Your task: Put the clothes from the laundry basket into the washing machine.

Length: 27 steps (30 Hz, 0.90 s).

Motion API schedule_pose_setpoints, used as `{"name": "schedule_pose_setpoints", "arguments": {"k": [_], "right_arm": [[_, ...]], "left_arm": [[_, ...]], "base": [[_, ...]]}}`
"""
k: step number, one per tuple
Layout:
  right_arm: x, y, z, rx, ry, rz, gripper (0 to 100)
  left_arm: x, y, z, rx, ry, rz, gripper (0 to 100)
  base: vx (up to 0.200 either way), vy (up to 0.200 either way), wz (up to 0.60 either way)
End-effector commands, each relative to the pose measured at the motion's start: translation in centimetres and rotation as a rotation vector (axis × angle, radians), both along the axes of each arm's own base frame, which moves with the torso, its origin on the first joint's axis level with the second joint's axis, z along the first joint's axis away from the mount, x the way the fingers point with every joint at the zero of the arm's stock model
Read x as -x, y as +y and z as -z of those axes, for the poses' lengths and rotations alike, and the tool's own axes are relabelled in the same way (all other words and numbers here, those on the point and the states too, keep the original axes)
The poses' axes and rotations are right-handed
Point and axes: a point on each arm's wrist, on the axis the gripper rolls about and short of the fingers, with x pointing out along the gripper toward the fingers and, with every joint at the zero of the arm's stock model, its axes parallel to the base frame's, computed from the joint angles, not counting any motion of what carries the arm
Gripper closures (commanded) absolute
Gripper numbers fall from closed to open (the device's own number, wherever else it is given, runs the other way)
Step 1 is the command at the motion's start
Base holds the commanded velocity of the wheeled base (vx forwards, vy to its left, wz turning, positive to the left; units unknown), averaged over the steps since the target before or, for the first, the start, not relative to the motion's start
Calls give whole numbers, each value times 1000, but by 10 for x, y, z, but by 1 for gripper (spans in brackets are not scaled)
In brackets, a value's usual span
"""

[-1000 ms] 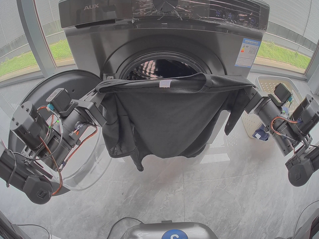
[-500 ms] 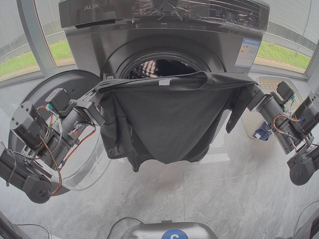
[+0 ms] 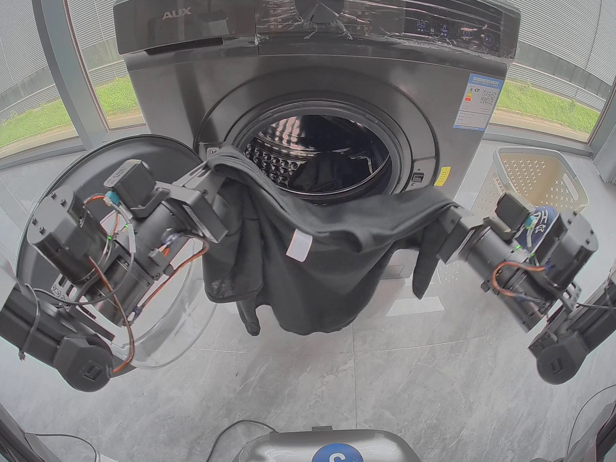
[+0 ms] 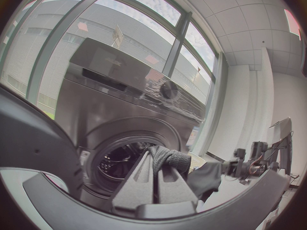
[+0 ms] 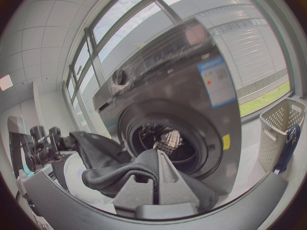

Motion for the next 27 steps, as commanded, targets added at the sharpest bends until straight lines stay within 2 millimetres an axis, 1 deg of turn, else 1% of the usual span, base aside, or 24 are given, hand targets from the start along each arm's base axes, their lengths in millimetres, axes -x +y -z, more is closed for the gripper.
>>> {"name": "schedule_pose_setpoints", "arguments": {"k": [1,3,5,9,10,13,16,19,20,22,27], "right_arm": [[-8,36,45,74,112,-83,100],[-10,43,55,88,132,-96,100],[-11,49,61,99,146,-109,100],[-6,61,78,135,186,-144,100],[-5,63,84,149,202,-149,0],[-2,63,109,218,265,-155,0],[-8,68,124,256,280,-154,0],[-16,75,124,243,259,-152,0],[-26,79,122,226,234,-141,0],[-37,84,122,208,208,-133,0],[-57,89,127,199,172,-108,0]], "left_arm": [[-13,-41,17,-27,32,109,100],[-20,-48,22,-30,31,117,100],[-26,-57,22,-19,20,129,100],[-34,-70,23,-5,4,147,100],[-35,-70,22,-3,0,147,100],[-34,-71,18,5,-12,150,100],[-29,-74,15,9,-21,164,100],[-24,-76,14,6,-21,175,100],[-17,-77,12,5,-24,190,100],[-11,-78,10,6,-25,203,100],[1,-78,-1,23,-51,227,100]], "base": [[0,0,0],[0,0,0],[0,0,0],[0,0,0],[0,0,0],[0,0,0],[0,0,0],[0,0,0],[0,0,0],[0,0,0],[0,0,0]]}}
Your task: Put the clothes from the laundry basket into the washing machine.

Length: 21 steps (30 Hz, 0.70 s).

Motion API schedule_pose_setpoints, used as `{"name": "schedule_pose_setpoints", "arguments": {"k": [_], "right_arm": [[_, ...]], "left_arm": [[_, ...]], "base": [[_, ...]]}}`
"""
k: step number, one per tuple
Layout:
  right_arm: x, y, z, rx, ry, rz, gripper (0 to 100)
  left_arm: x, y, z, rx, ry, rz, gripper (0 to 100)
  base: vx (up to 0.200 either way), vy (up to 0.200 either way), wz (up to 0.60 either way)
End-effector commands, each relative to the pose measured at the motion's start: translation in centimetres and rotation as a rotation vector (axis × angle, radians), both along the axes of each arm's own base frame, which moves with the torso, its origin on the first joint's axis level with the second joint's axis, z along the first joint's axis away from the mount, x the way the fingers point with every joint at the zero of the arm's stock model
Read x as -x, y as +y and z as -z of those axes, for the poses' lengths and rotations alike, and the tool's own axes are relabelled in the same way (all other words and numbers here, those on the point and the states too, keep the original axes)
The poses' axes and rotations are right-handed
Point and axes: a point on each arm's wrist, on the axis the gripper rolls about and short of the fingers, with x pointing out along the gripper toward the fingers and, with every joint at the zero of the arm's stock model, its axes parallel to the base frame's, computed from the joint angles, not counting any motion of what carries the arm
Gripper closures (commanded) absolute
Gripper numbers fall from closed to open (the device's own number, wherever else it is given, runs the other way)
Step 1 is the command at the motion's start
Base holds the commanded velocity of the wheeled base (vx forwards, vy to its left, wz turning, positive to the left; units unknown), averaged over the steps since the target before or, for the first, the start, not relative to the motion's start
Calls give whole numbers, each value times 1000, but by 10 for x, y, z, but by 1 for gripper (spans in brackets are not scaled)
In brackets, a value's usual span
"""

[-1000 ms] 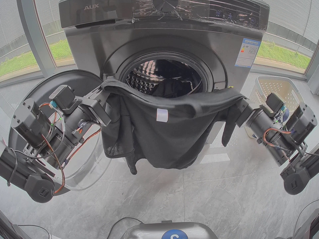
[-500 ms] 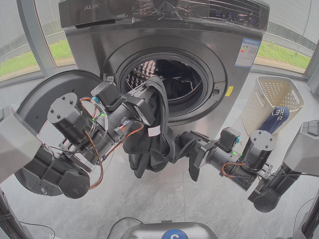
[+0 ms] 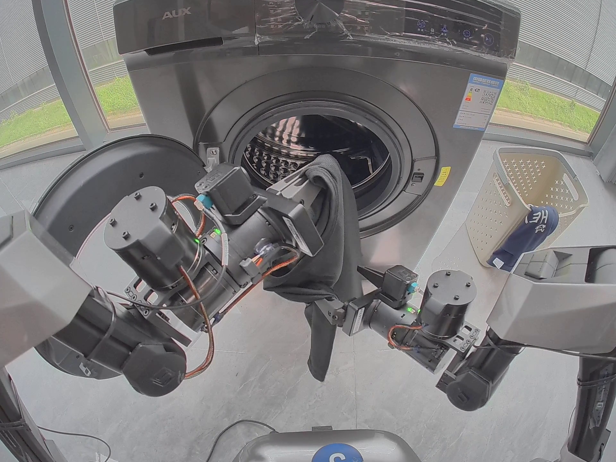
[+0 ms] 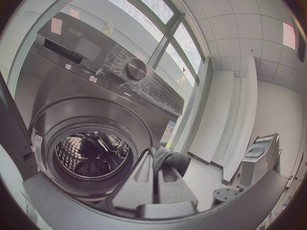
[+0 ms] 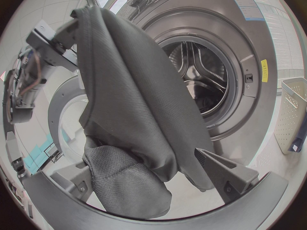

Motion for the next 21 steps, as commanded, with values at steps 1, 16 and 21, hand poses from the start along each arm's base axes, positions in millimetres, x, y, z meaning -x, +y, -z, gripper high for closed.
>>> {"name": "schedule_pose_setpoints", "arguments": {"k": [1,16,21], "right_arm": [[-25,6,19,0,-20,29,0],[-55,-8,23,-14,-52,115,0],[-59,-5,32,-8,-47,114,0]], "left_arm": [[19,0,-15,23,-28,36,100],[26,1,-13,15,-20,45,100],[28,-2,-13,13,-22,58,100]], "base": [[0,0,0],[0,0,0],[0,0,0]]}}
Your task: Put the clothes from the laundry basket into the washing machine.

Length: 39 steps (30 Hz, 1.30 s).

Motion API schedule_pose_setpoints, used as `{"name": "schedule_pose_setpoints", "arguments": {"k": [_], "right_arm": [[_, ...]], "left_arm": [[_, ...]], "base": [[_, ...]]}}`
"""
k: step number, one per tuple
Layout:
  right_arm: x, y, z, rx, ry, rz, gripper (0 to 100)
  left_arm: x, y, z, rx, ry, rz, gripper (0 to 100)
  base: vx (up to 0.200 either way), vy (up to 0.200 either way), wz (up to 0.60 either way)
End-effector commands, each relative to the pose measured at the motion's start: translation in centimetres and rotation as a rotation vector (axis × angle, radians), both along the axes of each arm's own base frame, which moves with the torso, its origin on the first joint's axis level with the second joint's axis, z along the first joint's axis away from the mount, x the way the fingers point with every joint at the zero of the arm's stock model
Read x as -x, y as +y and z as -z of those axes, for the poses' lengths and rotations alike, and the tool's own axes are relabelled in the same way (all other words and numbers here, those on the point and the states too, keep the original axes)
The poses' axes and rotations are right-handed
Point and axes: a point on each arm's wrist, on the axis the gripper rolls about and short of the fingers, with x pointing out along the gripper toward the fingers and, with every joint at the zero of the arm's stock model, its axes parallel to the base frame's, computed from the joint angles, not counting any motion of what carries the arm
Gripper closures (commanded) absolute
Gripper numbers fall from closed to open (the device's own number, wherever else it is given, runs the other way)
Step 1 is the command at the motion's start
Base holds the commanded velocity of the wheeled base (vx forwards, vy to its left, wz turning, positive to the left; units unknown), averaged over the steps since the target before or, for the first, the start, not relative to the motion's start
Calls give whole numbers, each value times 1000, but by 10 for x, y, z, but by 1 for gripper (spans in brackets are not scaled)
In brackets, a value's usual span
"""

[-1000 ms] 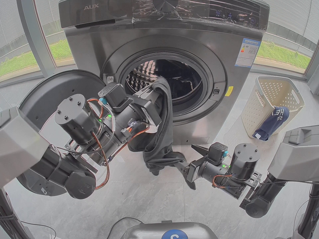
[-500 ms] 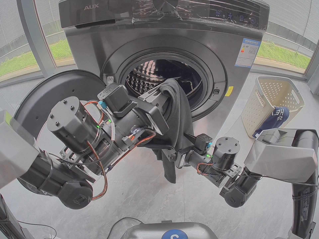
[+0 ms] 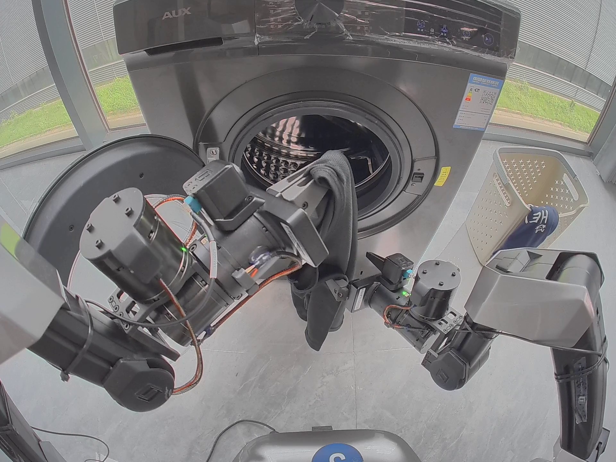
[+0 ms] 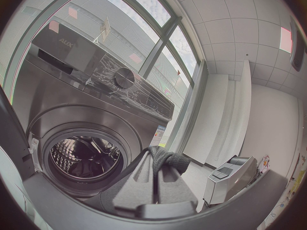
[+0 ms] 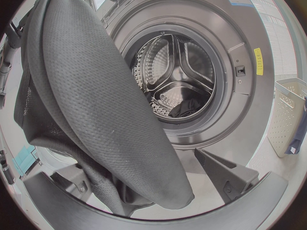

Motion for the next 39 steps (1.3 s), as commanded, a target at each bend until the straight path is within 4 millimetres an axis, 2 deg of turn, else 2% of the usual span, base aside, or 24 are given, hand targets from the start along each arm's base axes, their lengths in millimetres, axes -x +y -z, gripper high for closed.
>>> {"name": "schedule_pose_setpoints", "arguments": {"k": [1,8,21,22,28,29,31,33,34,38,39], "right_arm": [[-6,4,11,-2,-5,0,0],[-22,10,21,-17,-30,8,0],[-25,11,30,-10,-19,8,0],[-26,11,28,-15,-24,9,100],[-30,0,24,-17,-28,35,100],[-33,-5,20,-23,-35,49,100],[-36,-18,4,-39,-60,78,100],[-36,-21,0,-40,-62,83,100],[-35,-32,-10,-44,-67,102,100],[-29,-43,-18,-41,-62,115,100],[-23,-48,-25,-41,-62,116,100]], "left_arm": [[2,-1,-2,4,-5,8,100],[5,0,-5,10,-10,11,100],[4,1,-5,12,-11,8,100],[4,1,-5,12,-11,5,100],[2,6,-2,6,5,-17,100],[-3,12,1,-2,14,-42,100],[-12,25,10,-25,38,-97,100],[-20,34,18,-44,64,-137,100],[-24,39,25,-57,83,-158,100],[-32,45,42,-94,134,-192,100],[-37,48,53,-117,165,-207,100]], "base": [[0,0,0],[0,0,0],[0,0,0],[0,0,0],[0,0,0],[0,0,0],[0,0,0],[0,0,0],[0,0,0],[0,0,0],[0,0,0]]}}
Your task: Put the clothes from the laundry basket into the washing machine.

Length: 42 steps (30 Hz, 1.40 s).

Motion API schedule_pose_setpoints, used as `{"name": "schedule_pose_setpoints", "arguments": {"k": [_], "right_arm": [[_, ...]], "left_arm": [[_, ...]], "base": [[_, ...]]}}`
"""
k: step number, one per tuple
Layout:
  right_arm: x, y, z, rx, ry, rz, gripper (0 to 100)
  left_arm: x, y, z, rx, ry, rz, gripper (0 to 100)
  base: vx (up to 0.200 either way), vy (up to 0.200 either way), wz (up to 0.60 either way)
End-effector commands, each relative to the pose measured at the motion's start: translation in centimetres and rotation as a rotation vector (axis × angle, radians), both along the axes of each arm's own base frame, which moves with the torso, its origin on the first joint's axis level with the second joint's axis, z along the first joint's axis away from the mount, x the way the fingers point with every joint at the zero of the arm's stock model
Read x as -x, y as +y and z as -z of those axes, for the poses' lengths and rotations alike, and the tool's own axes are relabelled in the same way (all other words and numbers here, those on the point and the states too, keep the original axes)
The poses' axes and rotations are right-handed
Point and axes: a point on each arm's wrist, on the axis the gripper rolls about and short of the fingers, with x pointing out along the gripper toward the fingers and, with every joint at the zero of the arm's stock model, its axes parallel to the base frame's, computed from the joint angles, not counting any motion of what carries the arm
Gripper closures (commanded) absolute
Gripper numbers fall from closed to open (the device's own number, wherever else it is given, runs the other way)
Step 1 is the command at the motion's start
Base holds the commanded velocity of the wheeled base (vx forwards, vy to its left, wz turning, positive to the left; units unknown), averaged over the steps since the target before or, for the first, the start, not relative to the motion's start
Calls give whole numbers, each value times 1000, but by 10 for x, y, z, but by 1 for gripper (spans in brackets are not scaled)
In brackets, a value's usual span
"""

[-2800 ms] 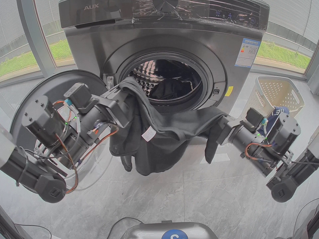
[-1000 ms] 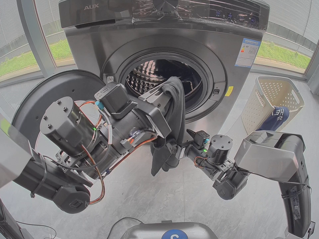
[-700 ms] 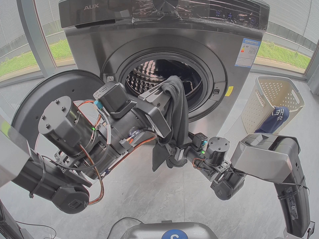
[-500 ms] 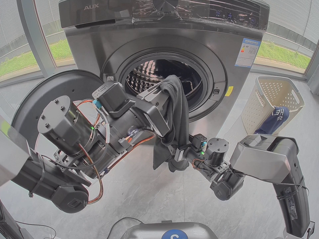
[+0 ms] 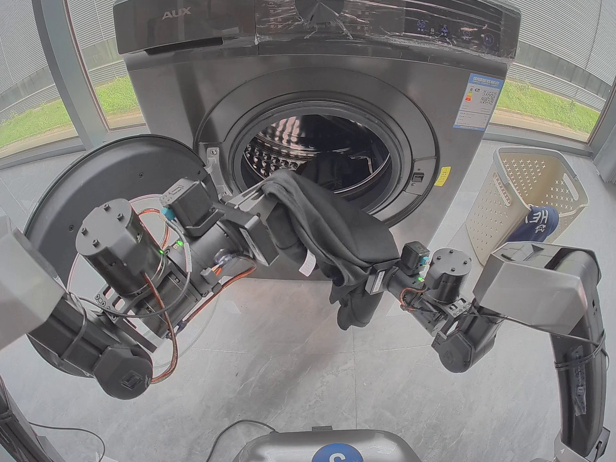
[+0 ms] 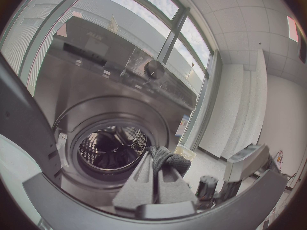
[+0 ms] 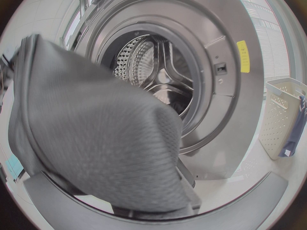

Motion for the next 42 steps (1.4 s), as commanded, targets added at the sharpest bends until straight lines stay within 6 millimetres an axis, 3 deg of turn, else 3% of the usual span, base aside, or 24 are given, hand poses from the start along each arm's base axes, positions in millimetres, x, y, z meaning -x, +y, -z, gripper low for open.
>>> {"name": "schedule_pose_setpoints", "arguments": {"k": [1,12,21,34,35,39,42], "right_arm": [[11,-19,-33,-24,-45,22,100],[32,-23,-75,-60,-116,8,100],[38,-21,-92,-67,-162,-6,100],[41,-14,-91,-67,-162,-24,100],[42,-12,-92,-69,-165,-27,100],[41,-12,-94,-73,-175,-25,100],[37,-9,-103,-94,-209,-24,100]], "left_arm": [[-16,11,35,-70,104,-58,100],[-30,12,98,-188,276,-85,100],[-36,5,140,-269,363,-76,100],[-35,5,145,-282,378,-75,100],[-34,6,146,-285,382,-75,0],[-26,8,154,-313,420,-68,0],[0,14,183,-414,546,-31,0]], "base": [[0,0,0],[0,0,0],[0,0,0],[0,0,0],[0,0,0],[0,0,0],[0,0,0]]}}
